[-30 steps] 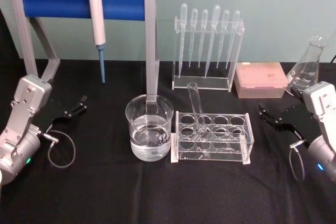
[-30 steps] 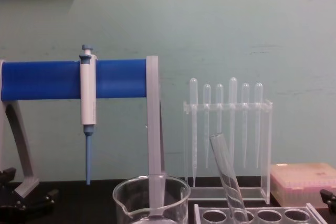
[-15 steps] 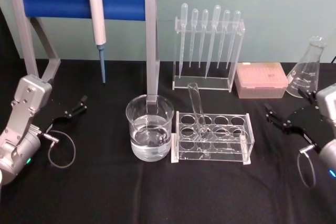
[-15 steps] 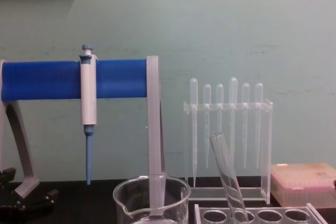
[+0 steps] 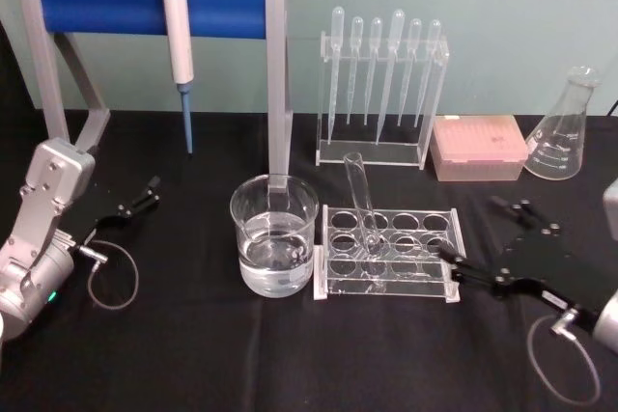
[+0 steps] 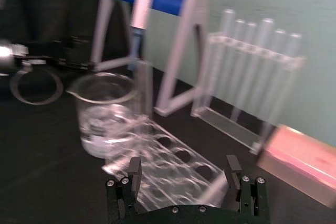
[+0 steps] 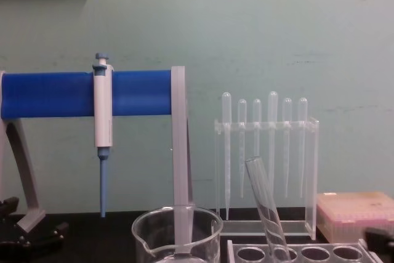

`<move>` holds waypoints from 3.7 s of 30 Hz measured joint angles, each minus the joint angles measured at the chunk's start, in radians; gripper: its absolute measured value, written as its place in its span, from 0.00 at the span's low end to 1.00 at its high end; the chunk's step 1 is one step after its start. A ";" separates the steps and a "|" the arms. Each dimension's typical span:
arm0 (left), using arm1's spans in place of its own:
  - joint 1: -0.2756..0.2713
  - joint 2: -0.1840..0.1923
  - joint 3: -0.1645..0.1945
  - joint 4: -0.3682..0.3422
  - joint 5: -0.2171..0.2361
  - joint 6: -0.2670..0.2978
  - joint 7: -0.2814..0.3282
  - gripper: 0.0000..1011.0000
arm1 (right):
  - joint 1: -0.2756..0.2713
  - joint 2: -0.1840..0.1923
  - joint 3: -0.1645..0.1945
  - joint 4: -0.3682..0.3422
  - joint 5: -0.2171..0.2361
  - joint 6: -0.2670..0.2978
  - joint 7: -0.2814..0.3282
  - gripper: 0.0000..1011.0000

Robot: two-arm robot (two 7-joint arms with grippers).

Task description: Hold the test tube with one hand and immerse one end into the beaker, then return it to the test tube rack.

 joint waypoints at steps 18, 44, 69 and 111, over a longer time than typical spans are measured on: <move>0.000 0.000 0.000 0.000 0.000 0.000 0.000 0.99 | 0.273 -0.183 -0.163 0.112 -0.091 0.177 0.159 0.99; 0.000 0.000 0.000 0.000 0.000 0.000 0.000 0.99 | 0.425 -0.295 -0.191 0.233 -0.171 0.278 0.201 0.86; 0.000 0.000 0.000 0.000 0.000 0.000 0.000 0.99 | 0.380 -0.322 -0.144 0.213 -0.135 0.262 0.179 0.24; 0.000 0.000 0.000 0.000 0.000 0.000 0.000 0.99 | 0.267 -0.306 -0.053 0.042 -0.052 0.190 0.119 0.24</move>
